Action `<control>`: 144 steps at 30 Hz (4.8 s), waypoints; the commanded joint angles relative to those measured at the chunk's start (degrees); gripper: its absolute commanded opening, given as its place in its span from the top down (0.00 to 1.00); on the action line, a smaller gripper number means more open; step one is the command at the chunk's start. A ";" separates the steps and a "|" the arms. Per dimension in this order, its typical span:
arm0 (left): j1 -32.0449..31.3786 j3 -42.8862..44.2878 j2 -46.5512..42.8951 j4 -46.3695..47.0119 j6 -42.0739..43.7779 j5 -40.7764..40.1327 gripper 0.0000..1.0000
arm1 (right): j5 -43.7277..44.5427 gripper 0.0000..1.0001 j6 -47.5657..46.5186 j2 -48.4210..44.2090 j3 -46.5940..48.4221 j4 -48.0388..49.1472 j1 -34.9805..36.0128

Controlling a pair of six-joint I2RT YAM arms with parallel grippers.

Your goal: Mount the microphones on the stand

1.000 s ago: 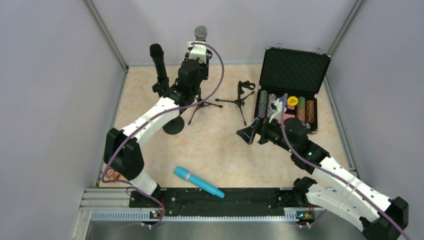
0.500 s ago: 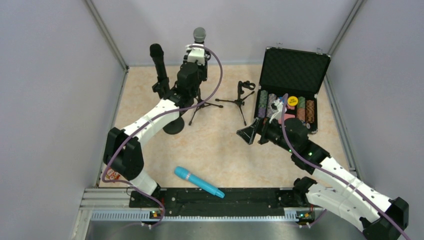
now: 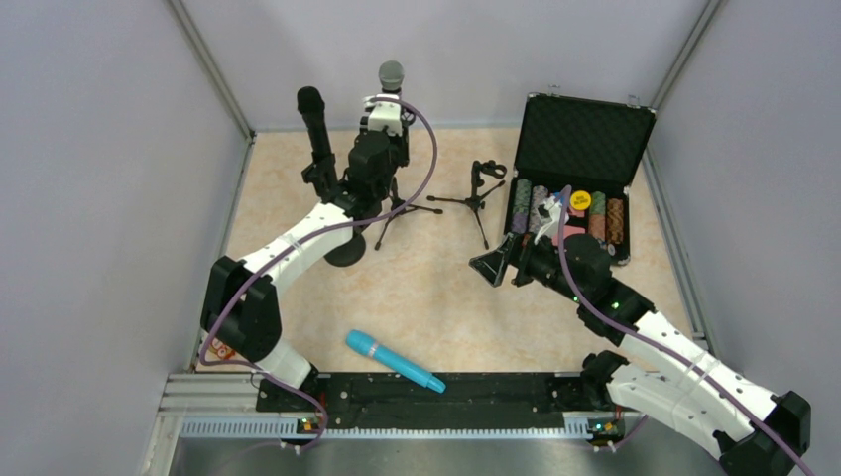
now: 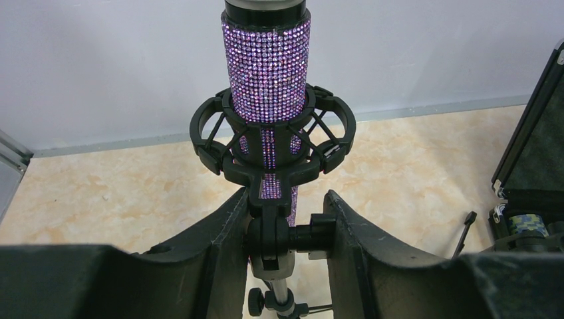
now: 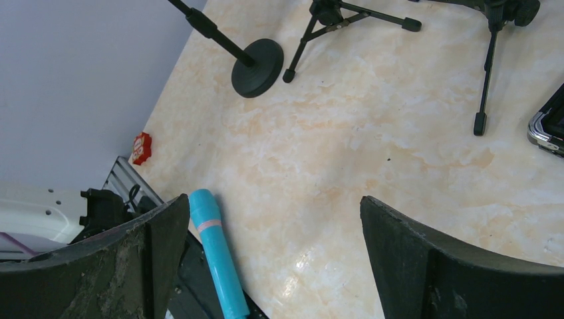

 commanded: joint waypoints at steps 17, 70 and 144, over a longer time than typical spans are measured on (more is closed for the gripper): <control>0.04 1.91 -4.96 -1.25 -1.61 4.17 0.09 | -0.27 0.04 0.56 0.52 -0.64 1.47 -0.64; -1.06 1.54 -15.28 1.28 1.58 18.97 0.45 | -2.17 0.04 0.60 5.08 0.43 3.63 -0.64; -16.22 -25.71 -26.14 6.44 19.03 28.02 0.11 | -23.42 0.03 -8.66 45.70 34.60 0.15 -27.85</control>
